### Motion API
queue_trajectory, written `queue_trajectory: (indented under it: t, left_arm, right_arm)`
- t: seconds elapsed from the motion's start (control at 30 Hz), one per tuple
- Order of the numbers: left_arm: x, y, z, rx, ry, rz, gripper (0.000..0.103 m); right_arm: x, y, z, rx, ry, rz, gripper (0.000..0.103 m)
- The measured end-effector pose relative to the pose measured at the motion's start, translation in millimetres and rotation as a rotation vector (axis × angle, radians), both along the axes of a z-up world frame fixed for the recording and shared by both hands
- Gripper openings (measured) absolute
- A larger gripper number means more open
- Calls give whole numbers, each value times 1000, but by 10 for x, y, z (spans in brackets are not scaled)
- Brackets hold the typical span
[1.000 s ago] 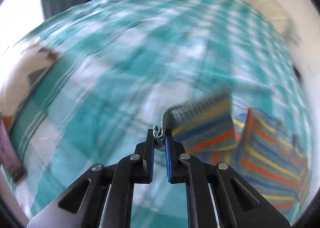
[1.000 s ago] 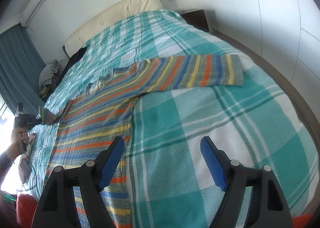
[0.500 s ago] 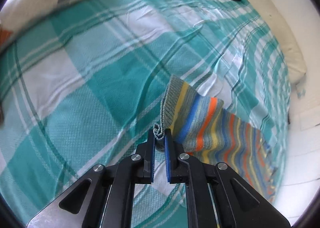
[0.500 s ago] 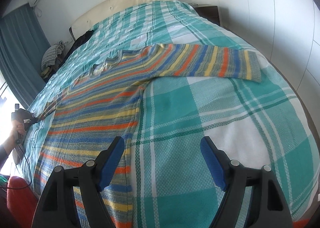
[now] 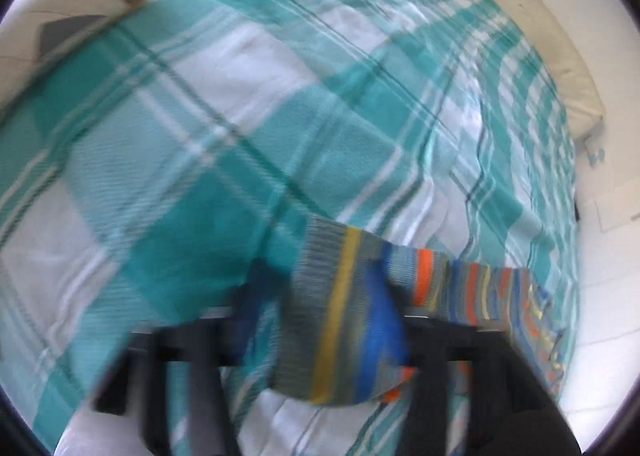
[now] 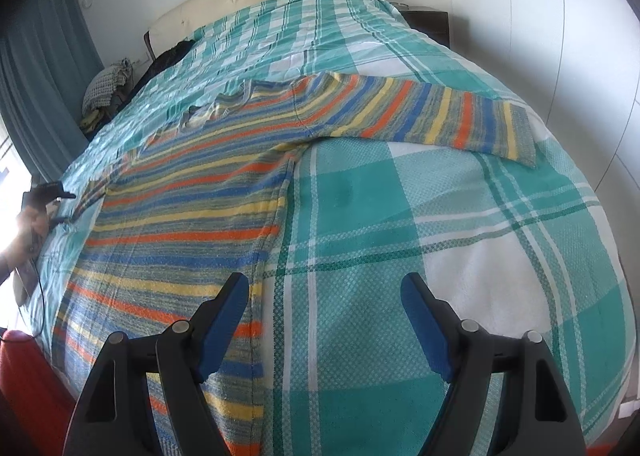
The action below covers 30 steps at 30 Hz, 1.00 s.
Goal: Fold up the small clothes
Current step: 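Grasp the other sleeve cuff with the left tool, fold it across, release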
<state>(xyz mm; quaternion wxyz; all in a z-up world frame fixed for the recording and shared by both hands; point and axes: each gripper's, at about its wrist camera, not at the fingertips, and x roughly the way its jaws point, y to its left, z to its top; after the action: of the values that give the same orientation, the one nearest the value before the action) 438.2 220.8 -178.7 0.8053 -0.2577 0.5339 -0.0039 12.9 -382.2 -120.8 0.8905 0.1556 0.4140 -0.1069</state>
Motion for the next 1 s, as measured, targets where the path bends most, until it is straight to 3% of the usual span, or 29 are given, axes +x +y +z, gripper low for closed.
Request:
queue_trajectory:
  t: [0.03,0.13,0.2,0.23,0.33,0.43,0.47,0.5,0.53,0.57,0.67,0.8,0.87,1.0]
  left_arm:
    - [29,-54,-11,11,3,-20,2]
    - [-51,-70,183,246,-75,25,1]
    - [-63,96,131,257,-53,95,1]
    - [-48,145,59,242,-31,101,1]
    - [-45,55,16,290,-31,71,2]
    - [-107,33,74,265,-28,70,20]
    - [-197,39,142,249,-36,72,39]
    - [-309,29,221,224,-61,59,51]
    - [-412,-18,280,206,-94,38,72]
    - [-587,-86,362,194,-141,-6,84]
    - [-1071,-399,398,188,-190,-216,91]
    - [-1437,-776,87,301,-186,-405,96]
    - [-1418,-838,-141,372,-174,-439,103]
    - [-1441,-824,-167,406,-262,-419,103]
  right_arm:
    - [14,22,-7,-10,5,5,78]
    - [66,66,-35,-34,23,20,78]
    - [79,74,-51,-39,28,22,78]
    - [81,77,-64,-39,31,22,78]
    - [91,63,-90,-34,39,23,78]
    - [76,52,-66,-33,28,21,78]
    - [70,47,-50,-34,21,18,78]
    - [57,40,-30,-35,12,12,78]
    - [41,33,-13,-38,5,5,78]
    - [28,18,-2,-39,-1,-4,78]
    - [18,-11,0,-38,-2,-27,78]
    - [25,-2,1,-62,2,-48,78]
    - [25,36,12,-88,4,-48,78]
    - [12,139,45,-156,26,-36,78]
